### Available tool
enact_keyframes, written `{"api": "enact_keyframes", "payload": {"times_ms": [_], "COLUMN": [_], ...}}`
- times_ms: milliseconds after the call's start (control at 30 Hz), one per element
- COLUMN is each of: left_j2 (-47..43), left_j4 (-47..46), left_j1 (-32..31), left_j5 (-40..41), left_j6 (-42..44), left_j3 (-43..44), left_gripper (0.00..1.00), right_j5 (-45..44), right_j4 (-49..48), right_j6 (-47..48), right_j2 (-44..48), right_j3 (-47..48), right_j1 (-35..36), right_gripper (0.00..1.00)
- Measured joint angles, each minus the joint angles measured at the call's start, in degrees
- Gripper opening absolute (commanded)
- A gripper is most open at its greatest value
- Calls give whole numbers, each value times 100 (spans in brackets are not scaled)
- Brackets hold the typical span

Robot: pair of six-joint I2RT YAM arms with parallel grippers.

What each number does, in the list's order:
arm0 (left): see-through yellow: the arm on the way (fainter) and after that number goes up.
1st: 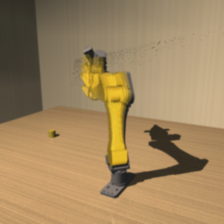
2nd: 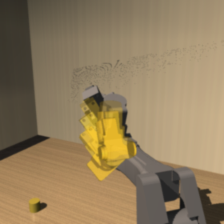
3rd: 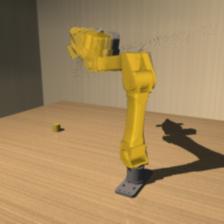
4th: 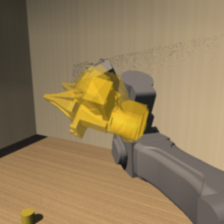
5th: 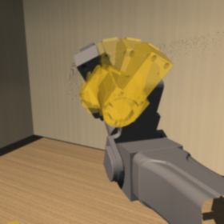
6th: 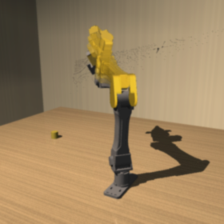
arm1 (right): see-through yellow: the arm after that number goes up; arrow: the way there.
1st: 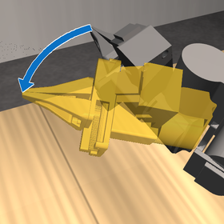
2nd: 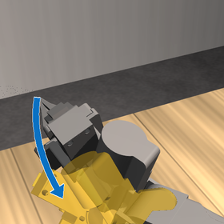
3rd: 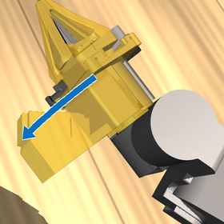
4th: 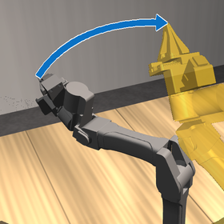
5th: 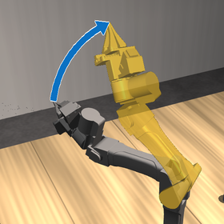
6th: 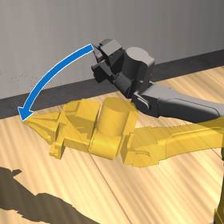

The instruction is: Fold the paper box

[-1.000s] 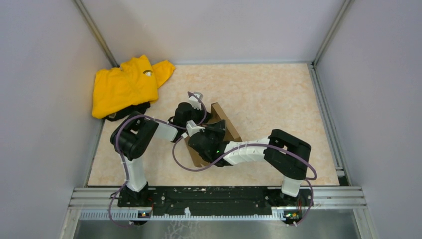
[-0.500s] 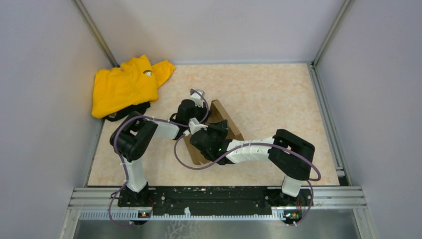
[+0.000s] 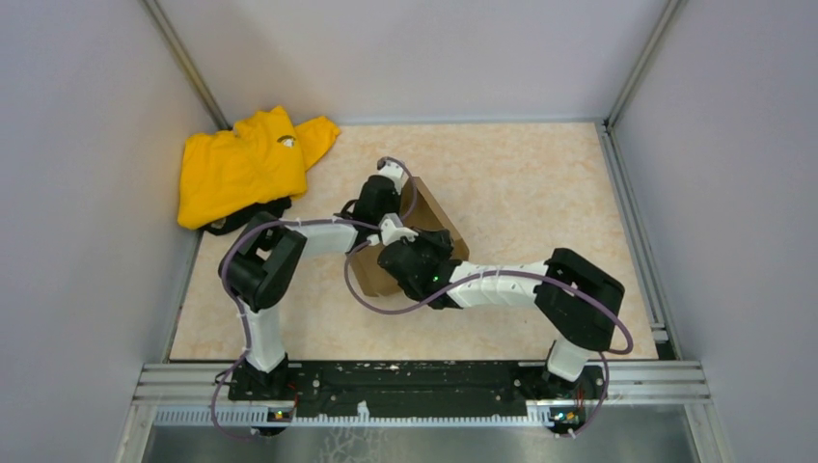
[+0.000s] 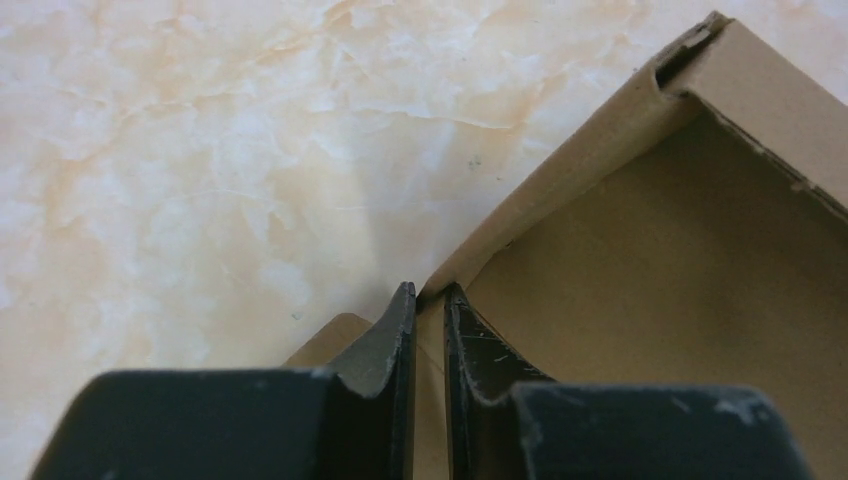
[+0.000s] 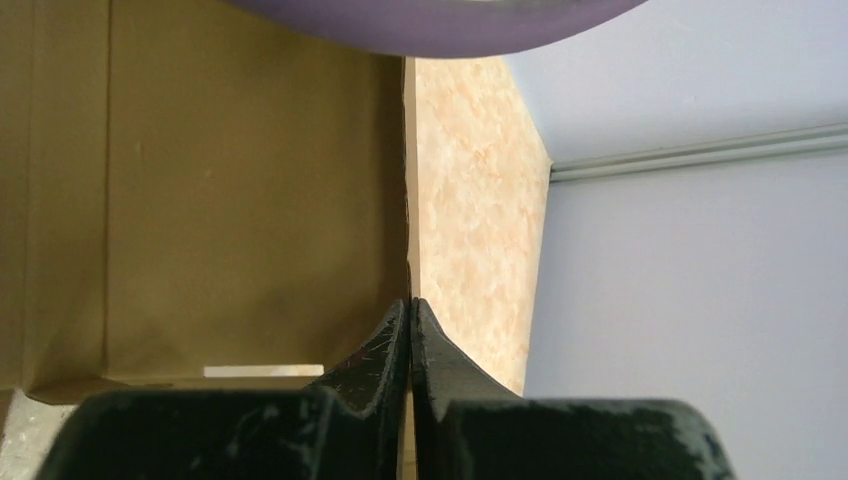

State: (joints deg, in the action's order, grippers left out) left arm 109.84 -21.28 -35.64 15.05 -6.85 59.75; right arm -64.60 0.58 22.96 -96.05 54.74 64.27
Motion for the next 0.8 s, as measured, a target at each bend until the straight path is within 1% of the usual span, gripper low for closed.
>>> {"api": "enact_keyframes", "payload": {"times_ms": [133,333,567,800], "left_j2": [118,315,715,1117], "left_j4": [352,981,1729,2092], "left_j1": [-72,-214,-474,-651], "left_j5": [380,999,2083,2824], "left_j6": [190,476,721,848], "left_j3": [299,791,1458,1919], "left_gripper": [7,7,4,4], "right_j5": [197,601,1043,1283], "right_j4": [140,474,1290,2037], "right_j6": [-247,-568,-907,-1231], "right_j2": [118,354,774,955], "right_j3": [-48,-81,-138,-138], "right_j1": [-125,-356,-673,-870], "right_gripper": [2,10,17,19]}}
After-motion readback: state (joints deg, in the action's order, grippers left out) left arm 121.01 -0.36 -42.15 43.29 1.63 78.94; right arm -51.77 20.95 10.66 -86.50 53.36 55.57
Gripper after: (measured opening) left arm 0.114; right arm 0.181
